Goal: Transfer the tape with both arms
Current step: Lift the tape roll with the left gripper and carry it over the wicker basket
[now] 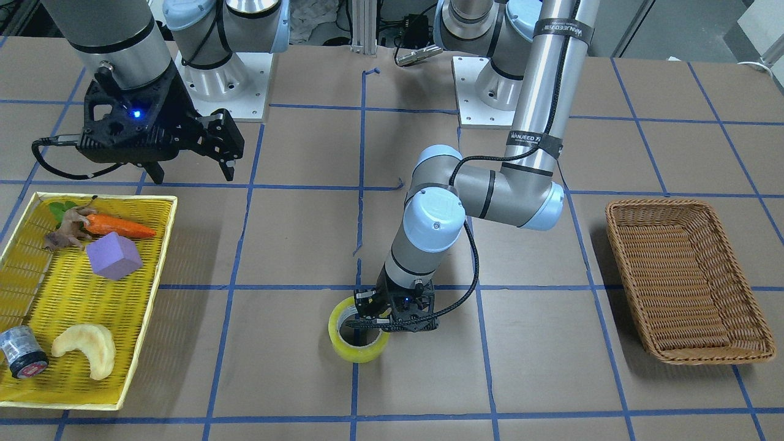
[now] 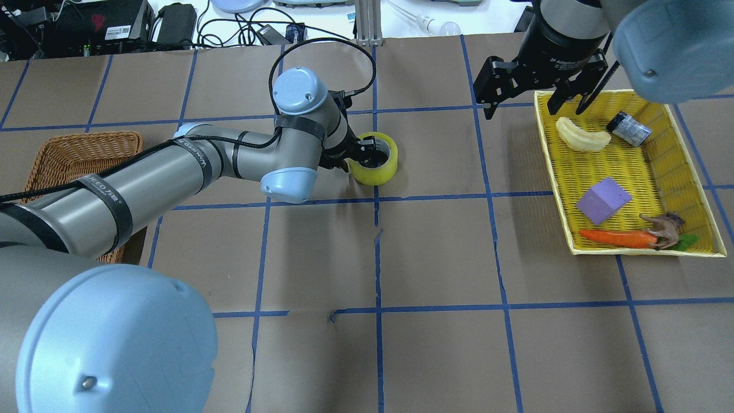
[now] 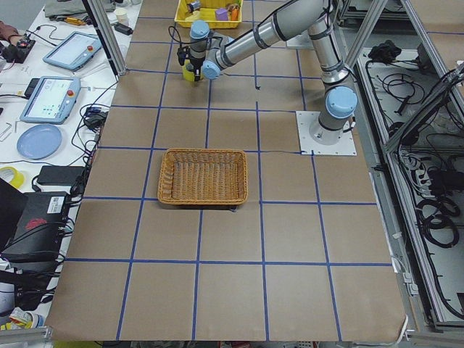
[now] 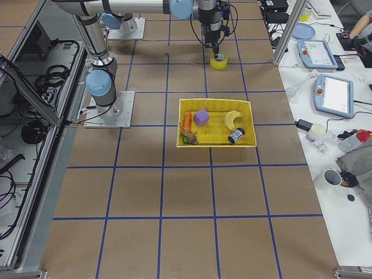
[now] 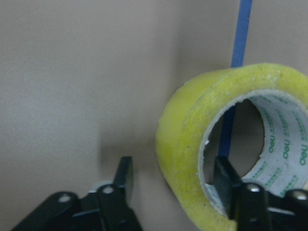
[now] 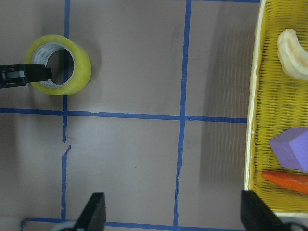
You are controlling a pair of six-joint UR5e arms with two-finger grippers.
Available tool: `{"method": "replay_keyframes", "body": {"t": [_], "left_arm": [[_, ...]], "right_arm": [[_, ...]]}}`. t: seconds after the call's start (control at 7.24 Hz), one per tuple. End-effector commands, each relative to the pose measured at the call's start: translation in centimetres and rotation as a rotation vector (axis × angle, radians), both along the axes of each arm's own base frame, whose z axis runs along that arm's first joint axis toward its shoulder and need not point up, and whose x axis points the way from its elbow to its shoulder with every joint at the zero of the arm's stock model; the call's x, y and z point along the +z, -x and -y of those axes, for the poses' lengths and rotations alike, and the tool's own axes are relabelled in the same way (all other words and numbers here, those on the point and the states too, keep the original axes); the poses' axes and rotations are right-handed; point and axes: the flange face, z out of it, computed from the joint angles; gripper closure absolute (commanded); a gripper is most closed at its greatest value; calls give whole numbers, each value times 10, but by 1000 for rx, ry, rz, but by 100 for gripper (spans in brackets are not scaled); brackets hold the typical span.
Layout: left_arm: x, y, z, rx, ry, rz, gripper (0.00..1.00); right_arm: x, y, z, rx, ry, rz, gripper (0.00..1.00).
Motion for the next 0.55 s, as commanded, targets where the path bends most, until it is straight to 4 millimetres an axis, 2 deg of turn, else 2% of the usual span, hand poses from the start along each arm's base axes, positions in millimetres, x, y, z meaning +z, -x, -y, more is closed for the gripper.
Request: {"method": "replay_keyframes", "body": {"t": [0.0, 0.14, 0.28, 0.41], "left_arm": [[26, -2, 0, -50, 43, 6, 100], [40, -10, 2, -49, 37, 23, 100], [73, -35, 17, -77, 51, 42, 100], [108, -86, 34, -129, 31, 70, 100]], "right_arm": [[0, 0, 0, -1, 0, 0, 0], [0, 0, 0, 1, 0, 0, 0], [0, -1, 0, 1, 0, 2, 0], [0, 0, 0, 0, 0, 0, 0]]}}
